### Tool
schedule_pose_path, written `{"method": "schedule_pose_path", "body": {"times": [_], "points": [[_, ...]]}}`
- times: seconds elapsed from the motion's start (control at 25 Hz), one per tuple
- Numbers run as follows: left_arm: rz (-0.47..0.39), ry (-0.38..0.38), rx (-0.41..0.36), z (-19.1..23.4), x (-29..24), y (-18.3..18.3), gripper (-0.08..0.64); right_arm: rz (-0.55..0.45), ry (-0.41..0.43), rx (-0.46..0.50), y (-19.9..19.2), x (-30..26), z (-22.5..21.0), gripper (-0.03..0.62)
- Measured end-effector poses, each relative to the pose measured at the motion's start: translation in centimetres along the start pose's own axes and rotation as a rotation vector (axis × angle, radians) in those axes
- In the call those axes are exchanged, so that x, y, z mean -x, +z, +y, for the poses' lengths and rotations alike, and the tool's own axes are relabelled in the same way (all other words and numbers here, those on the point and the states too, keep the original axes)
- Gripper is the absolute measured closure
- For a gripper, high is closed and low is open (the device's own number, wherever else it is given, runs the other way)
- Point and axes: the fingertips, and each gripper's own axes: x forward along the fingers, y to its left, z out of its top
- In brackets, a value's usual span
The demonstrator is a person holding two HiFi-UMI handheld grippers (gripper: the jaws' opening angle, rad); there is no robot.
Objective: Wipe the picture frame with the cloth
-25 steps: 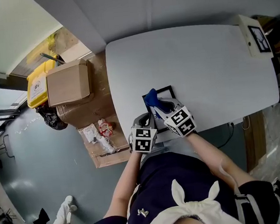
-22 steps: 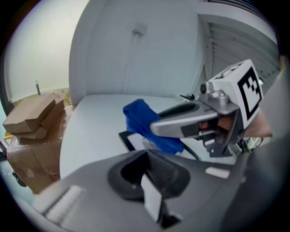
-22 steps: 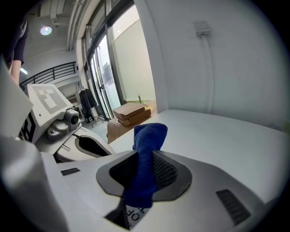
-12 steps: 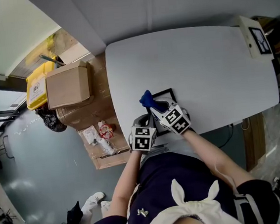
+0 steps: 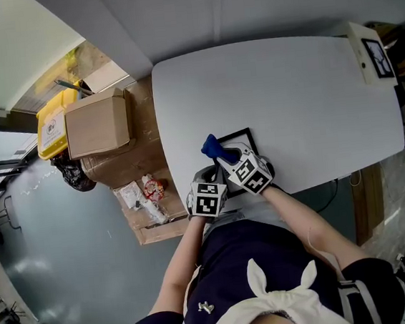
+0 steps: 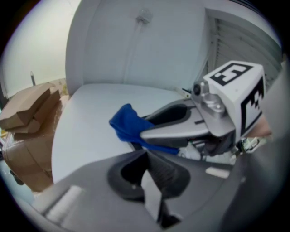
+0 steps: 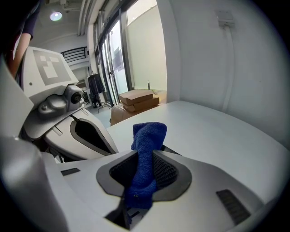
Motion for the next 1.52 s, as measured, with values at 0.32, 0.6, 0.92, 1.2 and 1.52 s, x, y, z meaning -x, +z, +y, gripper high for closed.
{"method": "schedule_pose_path", "body": {"times": [0.32, 0.6, 0.92, 1.2, 1.52], "points": [[-0.001, 0.012, -0.06, 0.0, -0.3, 0.4, 0.557, -0.003, -0.004, -0.021, 0.0, -0.1, -0.3, 0.5], [0.025, 0.033, -0.153, -0.3, -0.4, -0.2, 0.557, -0.011, 0.005, -0.026, -0.2, -0.3, -0.3, 0.5], [0.026, 0.039, -0.157, -0.4, -0.4, -0.1, 0.557, -0.011, 0.005, -0.048, -0.1, -0.1, -0.8, 0.5], [0.019, 0.048, -0.153, -0.2, -0.4, -0.2, 0.557, 0.002, -0.006, -0.055, -0.5, -0.1, -1.1, 0.5], [0.016, 0.045, -0.14, -0.2, -0.4, -0.2, 0.557, 0.054, -0.062, -0.006, -1.0, 0.8, -2.1, 0.499]]}}
